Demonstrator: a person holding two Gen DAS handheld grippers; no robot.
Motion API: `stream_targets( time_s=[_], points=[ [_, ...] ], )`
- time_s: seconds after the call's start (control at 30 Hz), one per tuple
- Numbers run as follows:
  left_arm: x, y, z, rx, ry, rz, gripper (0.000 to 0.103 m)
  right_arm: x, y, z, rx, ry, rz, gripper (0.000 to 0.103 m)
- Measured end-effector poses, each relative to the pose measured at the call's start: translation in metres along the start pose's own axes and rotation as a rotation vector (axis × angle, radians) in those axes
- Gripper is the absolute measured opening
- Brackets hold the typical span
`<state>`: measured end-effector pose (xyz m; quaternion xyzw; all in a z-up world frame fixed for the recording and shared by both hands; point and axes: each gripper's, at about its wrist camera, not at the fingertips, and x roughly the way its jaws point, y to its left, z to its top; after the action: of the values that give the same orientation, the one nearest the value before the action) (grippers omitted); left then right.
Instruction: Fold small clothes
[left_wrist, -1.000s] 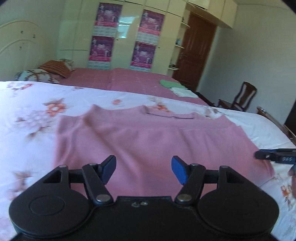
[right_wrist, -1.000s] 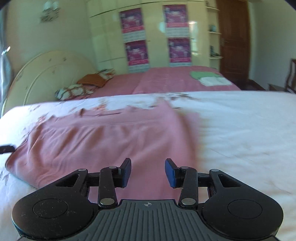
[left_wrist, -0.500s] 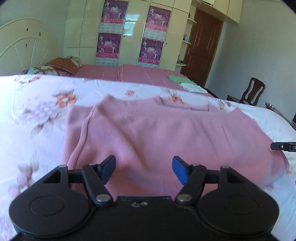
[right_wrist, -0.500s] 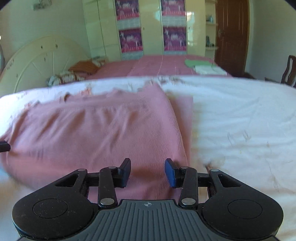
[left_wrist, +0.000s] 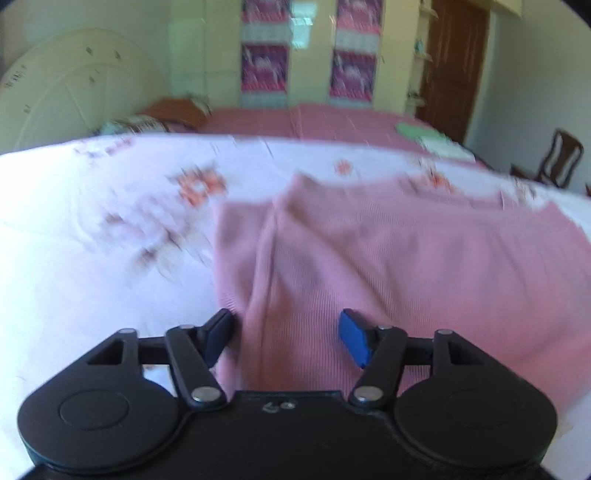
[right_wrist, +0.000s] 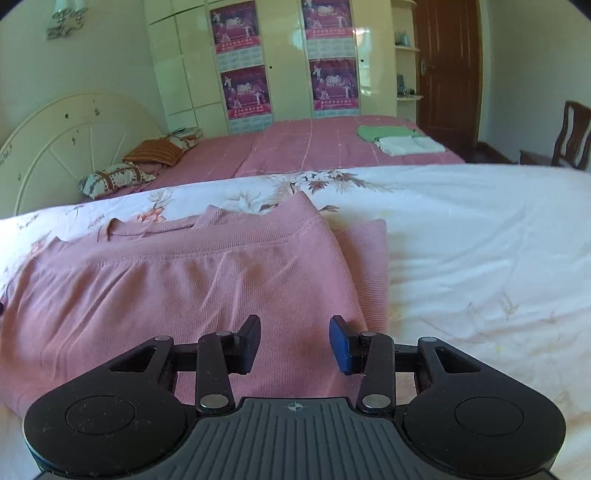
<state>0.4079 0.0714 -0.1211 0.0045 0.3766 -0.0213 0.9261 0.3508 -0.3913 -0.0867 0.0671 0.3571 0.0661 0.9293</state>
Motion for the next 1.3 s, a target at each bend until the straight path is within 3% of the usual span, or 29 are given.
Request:
stream_targets(
  time_s=[0.03, 0.07, 0.1, 0.17, 0.23, 0.3, 0.33, 0.4, 0.5, 0.63, 0.7, 0.77, 0.83, 0.9, 0.97, 1.07, 1.17, 1.3],
  points=[
    [-0.001, -0.004, -0.001, 0.036, -0.015, 0.020, 0.046, 0.004, 0.002, -0.002, -0.007, 0.016, -0.011, 0.041],
    [-0.004, -0.007, -0.002, 0.061, -0.023, 0.053, 0.023, 0.007, 0.004, -0.003, -0.018, 0.028, -0.018, 0.041],
    [-0.007, -0.007, -0.003, 0.065, -0.024, 0.093, 0.010, 0.008, 0.006, -0.006, -0.044, 0.029, -0.030, 0.041],
    [-0.013, 0.001, -0.008, 0.064, -0.028, 0.124, 0.009, 0.007, 0.009, -0.010, -0.103, 0.021, -0.077, 0.041],
    [-0.016, 0.003, -0.013, 0.119, -0.037, 0.130, 0.015, 0.005, 0.009, -0.012, -0.141, 0.014, -0.145, 0.041],
    [-0.030, 0.006, -0.008, 0.086, -0.078, 0.177, 0.061, 0.002, 0.005, -0.012, -0.131, 0.030, -0.131, 0.041],
    [-0.043, 0.003, -0.005, 0.074, -0.138, 0.184, 0.066, -0.004, 0.007, -0.010, -0.120, 0.027, -0.121, 0.041],
    [-0.062, -0.011, 0.000, 0.055, -0.184, 0.089, 0.066, -0.026, 0.015, -0.009, -0.117, -0.041, -0.066, 0.041],
    [-0.068, -0.061, -0.003, 0.065, -0.181, -0.109, 0.069, -0.041, 0.044, -0.016, -0.127, -0.037, 0.071, 0.041],
    [-0.048, -0.122, -0.016, 0.178, -0.116, -0.219, 0.069, -0.028, 0.094, -0.033, -0.224, 0.009, 0.154, 0.041],
    [-0.027, -0.134, -0.029, 0.213, -0.006, -0.198, 0.069, -0.011, 0.104, -0.040, -0.240, 0.061, 0.154, 0.041],
    [-0.040, -0.131, -0.039, 0.225, -0.064, -0.168, 0.068, -0.006, 0.109, -0.049, -0.294, 0.054, 0.115, 0.041],
    [-0.054, -0.121, -0.045, 0.159, -0.087, -0.211, 0.070, -0.018, 0.109, -0.048, -0.290, 0.036, 0.103, 0.041],
    [-0.049, -0.121, -0.057, 0.181, -0.046, -0.174, 0.073, -0.031, 0.105, -0.051, -0.256, -0.015, 0.129, 0.041],
    [-0.051, -0.119, -0.062, 0.161, -0.067, -0.173, 0.073, -0.022, 0.108, -0.063, -0.275, 0.064, 0.081, 0.041],
    [-0.063, -0.120, -0.054, 0.150, -0.075, -0.162, 0.073, -0.022, 0.113, -0.071, -0.283, 0.043, 0.050, 0.041],
    [-0.062, -0.121, -0.056, 0.160, -0.047, -0.148, 0.073, -0.037, 0.112, -0.063, -0.229, 0.000, 0.074, 0.041],
    [-0.060, -0.123, -0.058, 0.160, -0.038, -0.137, 0.073, -0.023, 0.118, -0.072, -0.270, 0.053, 0.020, 0.041]
  ],
)
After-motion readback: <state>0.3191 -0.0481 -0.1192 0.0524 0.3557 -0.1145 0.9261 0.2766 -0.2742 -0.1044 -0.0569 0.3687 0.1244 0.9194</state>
